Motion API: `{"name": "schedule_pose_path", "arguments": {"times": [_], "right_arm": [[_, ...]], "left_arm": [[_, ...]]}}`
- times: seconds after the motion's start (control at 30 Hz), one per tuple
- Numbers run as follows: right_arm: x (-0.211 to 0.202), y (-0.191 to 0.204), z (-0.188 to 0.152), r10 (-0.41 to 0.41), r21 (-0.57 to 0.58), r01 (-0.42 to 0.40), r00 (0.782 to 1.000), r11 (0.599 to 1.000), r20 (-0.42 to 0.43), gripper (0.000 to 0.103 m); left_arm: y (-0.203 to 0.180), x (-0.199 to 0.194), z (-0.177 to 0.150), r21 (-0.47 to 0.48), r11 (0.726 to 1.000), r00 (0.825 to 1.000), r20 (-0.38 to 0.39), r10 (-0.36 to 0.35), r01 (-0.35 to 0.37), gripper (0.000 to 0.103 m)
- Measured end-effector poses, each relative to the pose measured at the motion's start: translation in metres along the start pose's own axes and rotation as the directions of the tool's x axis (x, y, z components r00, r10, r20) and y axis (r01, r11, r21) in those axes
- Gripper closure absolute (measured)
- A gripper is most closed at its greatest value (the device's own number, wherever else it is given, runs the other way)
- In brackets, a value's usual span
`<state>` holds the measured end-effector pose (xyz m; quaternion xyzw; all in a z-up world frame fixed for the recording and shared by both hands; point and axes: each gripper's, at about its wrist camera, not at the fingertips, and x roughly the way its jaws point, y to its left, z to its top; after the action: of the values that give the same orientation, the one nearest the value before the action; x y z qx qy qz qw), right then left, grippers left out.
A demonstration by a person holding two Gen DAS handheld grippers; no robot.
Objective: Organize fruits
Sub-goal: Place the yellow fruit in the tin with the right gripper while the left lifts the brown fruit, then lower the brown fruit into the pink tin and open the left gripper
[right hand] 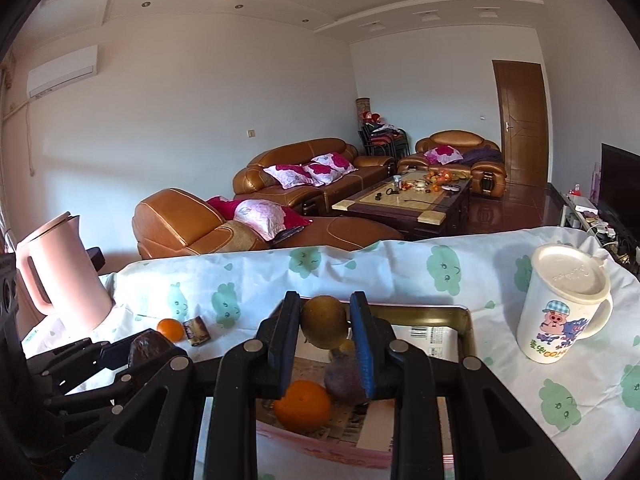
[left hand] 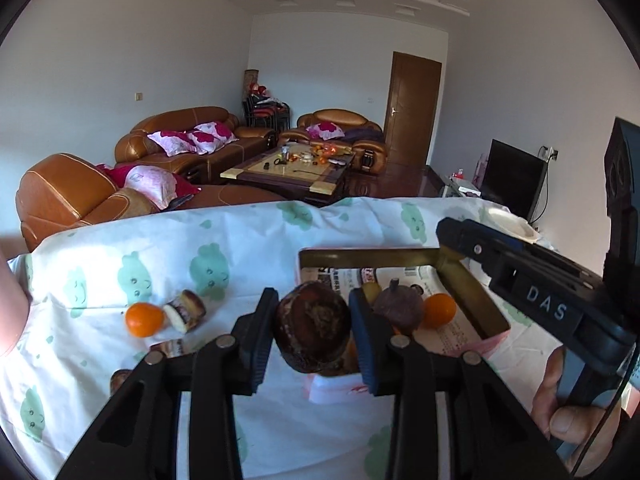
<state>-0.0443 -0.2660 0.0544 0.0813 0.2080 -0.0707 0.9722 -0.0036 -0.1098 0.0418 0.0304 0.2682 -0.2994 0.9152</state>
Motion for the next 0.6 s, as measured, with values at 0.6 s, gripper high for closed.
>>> {"name": "schedule_pose_path", "arguments": {"times": [0.6], "right_arm": [[0.047,-0.053,-0.005,0.015,0.090,-0.003,0.991,0.996,-0.132,0.075]], "left_arm": [[-0.043,0.073,0.005,0.002,1.000,0.997,-0.068,0.028,-0.028,0.065]]}}
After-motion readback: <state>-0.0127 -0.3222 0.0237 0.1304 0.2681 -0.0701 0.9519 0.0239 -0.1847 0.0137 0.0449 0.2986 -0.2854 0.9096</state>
